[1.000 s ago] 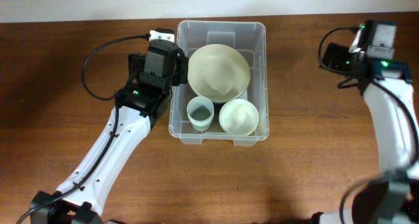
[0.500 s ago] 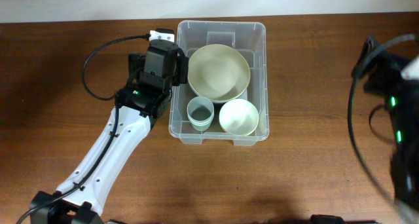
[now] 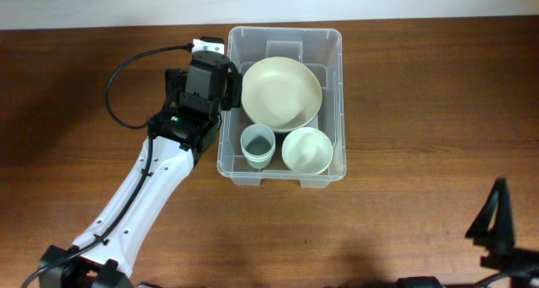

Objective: Pack container

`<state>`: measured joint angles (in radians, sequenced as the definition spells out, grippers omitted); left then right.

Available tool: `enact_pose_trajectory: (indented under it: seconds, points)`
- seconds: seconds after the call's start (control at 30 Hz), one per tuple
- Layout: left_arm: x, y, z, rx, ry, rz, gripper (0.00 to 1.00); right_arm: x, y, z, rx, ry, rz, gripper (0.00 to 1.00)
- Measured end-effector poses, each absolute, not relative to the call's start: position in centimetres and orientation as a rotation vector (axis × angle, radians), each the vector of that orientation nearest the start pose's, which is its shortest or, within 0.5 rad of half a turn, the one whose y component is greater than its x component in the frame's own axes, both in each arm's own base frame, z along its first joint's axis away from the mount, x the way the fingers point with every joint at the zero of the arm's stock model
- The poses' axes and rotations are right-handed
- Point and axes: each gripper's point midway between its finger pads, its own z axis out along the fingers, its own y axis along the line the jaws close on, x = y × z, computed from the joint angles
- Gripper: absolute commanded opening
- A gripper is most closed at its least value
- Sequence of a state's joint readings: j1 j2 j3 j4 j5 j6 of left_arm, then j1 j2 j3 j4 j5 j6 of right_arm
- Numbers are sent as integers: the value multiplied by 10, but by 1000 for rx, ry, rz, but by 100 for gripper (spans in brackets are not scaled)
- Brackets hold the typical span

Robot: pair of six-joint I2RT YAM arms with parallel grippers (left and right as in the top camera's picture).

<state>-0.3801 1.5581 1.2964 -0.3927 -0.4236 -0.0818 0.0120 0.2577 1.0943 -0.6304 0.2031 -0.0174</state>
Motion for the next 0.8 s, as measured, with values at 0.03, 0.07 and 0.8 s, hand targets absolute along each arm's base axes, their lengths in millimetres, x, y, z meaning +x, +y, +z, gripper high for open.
enact_pose_trajectory:
  seconds: [0.03, 0.07, 0.8]
  points:
    - [446, -102, 232, 94, 2164, 208, 99, 123, -34, 443, 146, 1352, -154, 99]
    - [446, -102, 232, 94, 2165, 208, 100, 126, -34, 436, 145, 1347, -161, 99]
    - [445, -102, 231, 95, 2168, 209, 99, 229, -14, 271, 27, 1226, -105, 99]
